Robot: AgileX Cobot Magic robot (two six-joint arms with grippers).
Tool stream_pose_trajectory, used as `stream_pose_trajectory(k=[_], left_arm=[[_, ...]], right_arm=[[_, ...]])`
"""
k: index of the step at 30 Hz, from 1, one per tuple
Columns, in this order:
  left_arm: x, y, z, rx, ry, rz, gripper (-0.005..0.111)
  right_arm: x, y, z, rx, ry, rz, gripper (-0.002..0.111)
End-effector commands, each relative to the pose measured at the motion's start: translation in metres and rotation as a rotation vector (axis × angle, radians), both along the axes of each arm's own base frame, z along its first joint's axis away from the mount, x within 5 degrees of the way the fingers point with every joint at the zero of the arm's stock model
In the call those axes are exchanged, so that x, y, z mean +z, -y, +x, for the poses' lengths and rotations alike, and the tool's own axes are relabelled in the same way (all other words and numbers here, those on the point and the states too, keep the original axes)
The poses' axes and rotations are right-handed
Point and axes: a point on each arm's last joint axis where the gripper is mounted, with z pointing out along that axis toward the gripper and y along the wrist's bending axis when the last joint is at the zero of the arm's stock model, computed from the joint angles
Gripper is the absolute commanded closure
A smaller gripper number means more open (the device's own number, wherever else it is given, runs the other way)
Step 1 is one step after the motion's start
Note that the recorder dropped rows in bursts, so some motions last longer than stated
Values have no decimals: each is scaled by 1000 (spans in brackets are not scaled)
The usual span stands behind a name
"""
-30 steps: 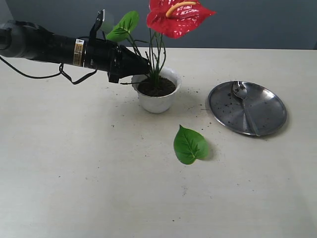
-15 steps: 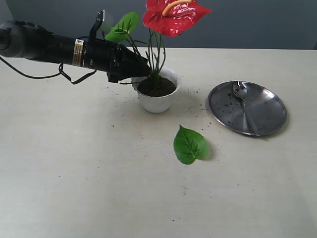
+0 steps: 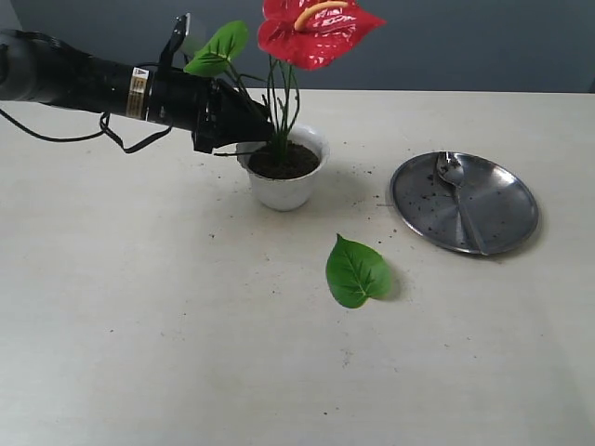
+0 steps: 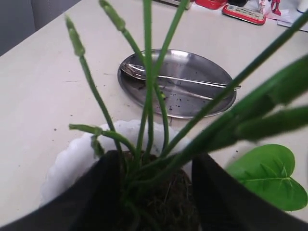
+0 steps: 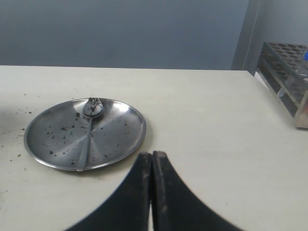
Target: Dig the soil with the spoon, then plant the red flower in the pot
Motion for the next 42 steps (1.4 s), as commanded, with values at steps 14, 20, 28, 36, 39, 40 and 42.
stream_pose_trajectory(k=[14,20,28,36,39,40,42], left_arm=[[3,-1,-2,-20,14,22,61],[3,-1,-2,-20,8,22,61],[3,-15,0,14,11,24,61],[5,-31,3,63,9,-1,61],[7,-31,4,73,20,-19,61],[7,-30,4,74,20,-21,61],[6,-31,4,69,20,-13,61]], right_arm=[[1,0,0,-2,13,-6,109],[1,0,0,-2,13,-6,109],[1,0,0,-2,13,-4,109],[1,0,0,-2,13,-4,109],[1,0,0,-2,13,-4,109],[1,0,0,-2,13,-4,109],[1,0,0,-2,13,-4,109]])
